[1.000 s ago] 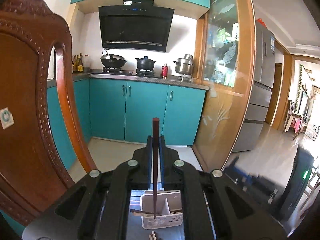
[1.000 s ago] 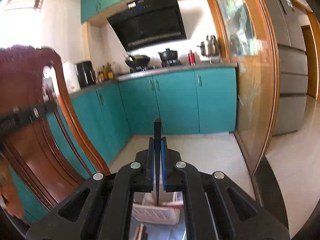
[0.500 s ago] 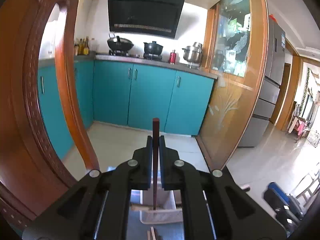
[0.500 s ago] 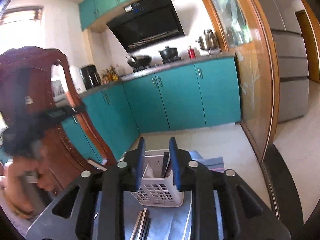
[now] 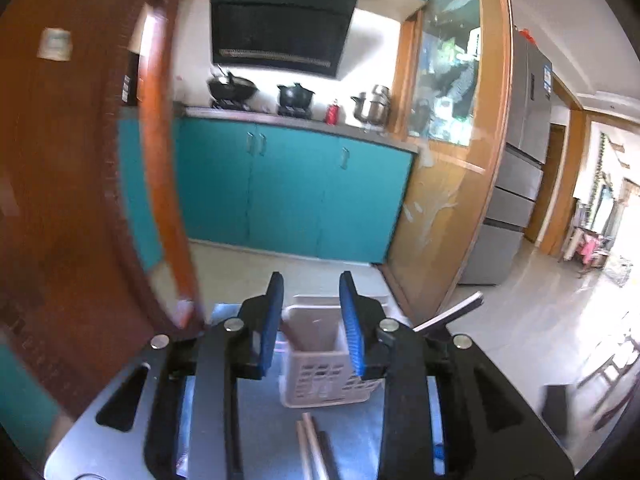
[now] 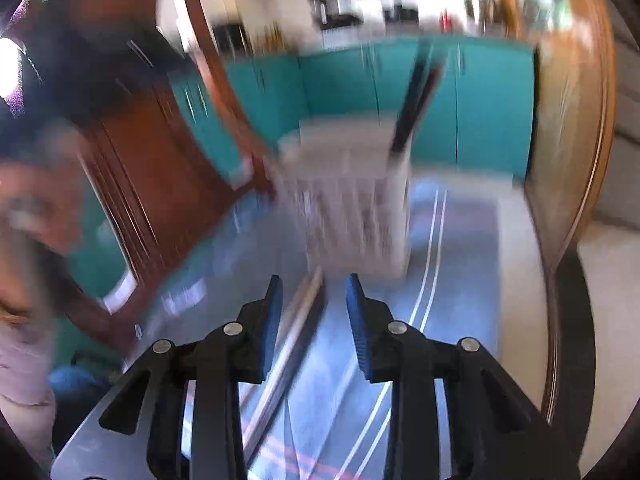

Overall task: Organize utensils
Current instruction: 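Move both grippers back down to the remaining chopsticks on the cloth, then close the left gripper on a pale wooden chopstick while the right gripper closes on a black one, then lift both held chopsticks over the white holder, lower them in, open both grippers, then move both grippers back down to the last chopsticks on the cloth, then close the right gripper on the black chopstick while the left gripper closes on the pale wooden one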

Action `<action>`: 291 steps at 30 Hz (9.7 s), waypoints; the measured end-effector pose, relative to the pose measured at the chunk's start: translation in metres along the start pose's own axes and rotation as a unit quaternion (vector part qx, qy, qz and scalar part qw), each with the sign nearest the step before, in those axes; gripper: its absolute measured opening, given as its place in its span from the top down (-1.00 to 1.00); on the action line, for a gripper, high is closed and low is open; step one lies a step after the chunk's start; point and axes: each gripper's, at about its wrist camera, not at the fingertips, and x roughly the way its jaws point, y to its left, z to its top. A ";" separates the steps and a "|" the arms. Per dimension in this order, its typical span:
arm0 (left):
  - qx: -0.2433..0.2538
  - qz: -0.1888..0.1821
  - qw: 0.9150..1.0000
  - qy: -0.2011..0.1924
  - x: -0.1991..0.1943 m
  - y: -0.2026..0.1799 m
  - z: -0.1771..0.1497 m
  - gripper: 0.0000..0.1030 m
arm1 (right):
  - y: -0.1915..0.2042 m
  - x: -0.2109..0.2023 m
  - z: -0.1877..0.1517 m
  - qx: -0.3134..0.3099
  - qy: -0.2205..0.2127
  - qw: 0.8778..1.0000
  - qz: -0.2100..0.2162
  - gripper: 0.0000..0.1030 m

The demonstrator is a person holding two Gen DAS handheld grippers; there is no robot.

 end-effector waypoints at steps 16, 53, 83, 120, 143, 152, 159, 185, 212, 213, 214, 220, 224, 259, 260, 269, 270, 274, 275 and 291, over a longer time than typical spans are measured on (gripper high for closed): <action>-0.055 0.012 0.965 0.258 0.073 0.049 -0.130 0.14 | 0.023 0.094 -0.039 0.012 0.131 0.989 -0.074 0.36; 0.012 0.013 0.933 0.359 0.104 0.012 -0.186 -0.19 | -0.028 0.074 -0.039 0.117 0.116 0.982 -0.096 0.64; -0.004 0.019 0.929 0.368 0.110 0.025 -0.188 -0.36 | -0.028 0.073 -0.038 0.114 0.111 0.982 -0.099 0.39; 0.044 0.037 0.932 0.358 0.119 -0.014 -0.194 0.68 | -0.022 0.074 -0.040 0.085 0.105 0.984 -0.119 0.40; -0.014 -0.007 0.925 0.379 0.103 0.013 -0.195 0.61 | -0.004 0.076 -0.032 0.040 0.123 0.986 -0.103 0.49; -0.004 0.003 0.919 0.395 0.156 0.012 -0.175 0.38 | -0.017 0.113 -0.001 0.031 0.161 0.978 -0.131 0.49; 0.017 0.023 0.921 0.389 0.161 0.006 -0.173 0.46 | -0.008 0.118 0.000 -0.009 0.158 0.976 -0.148 0.53; -0.005 -0.077 0.989 0.123 -0.032 -0.016 -0.010 0.86 | 0.011 -0.109 0.059 0.047 -0.119 0.989 -0.076 0.87; 0.016 0.000 0.999 0.040 0.042 -0.021 0.029 0.85 | -0.009 -0.064 0.124 0.042 -0.225 0.966 -0.117 0.87; 0.021 0.002 0.999 0.041 0.042 -0.022 0.023 0.85 | -0.010 -0.062 0.120 0.043 -0.221 0.967 -0.119 0.87; 0.024 0.003 0.999 0.042 0.041 -0.022 0.019 0.85 | -0.012 -0.061 0.117 0.044 -0.218 0.968 -0.120 0.87; 0.035 0.001 0.998 0.046 0.037 -0.027 0.010 0.79 | -0.019 -0.070 0.101 0.067 -0.221 0.966 -0.112 0.49; 0.033 -0.008 0.998 0.046 0.026 -0.024 0.003 0.38 | -0.022 -0.083 0.088 0.084 -0.236 0.962 -0.105 0.34; -0.017 0.047 0.971 0.235 0.079 0.042 -0.126 -0.30 | 0.005 0.034 -0.033 0.106 0.068 0.991 -0.051 0.78; -0.016 0.047 0.970 0.237 0.080 0.042 -0.127 -0.30 | -0.001 0.027 -0.036 0.124 0.060 0.989 -0.050 0.78; -0.009 0.045 0.969 0.244 0.080 0.037 -0.129 -0.33 | -0.013 0.006 -0.047 0.134 0.052 0.989 -0.024 0.81; -0.009 0.046 0.968 0.245 0.081 0.037 -0.130 -0.33 | -0.013 0.011 -0.046 0.128 0.063 0.989 -0.035 0.81; -0.012 0.048 0.966 0.255 0.086 0.039 -0.133 -0.33 | -0.008 0.046 -0.046 0.103 0.121 0.984 -0.074 0.75; -0.012 0.048 0.965 0.258 0.086 0.039 -0.134 -0.34 | -0.009 0.050 -0.045 0.097 0.127 0.984 -0.083 0.75; -0.085 0.020 0.941 0.326 0.115 0.046 -0.159 -0.42 | -0.046 0.090 0.000 0.063 0.156 0.980 -0.107 0.87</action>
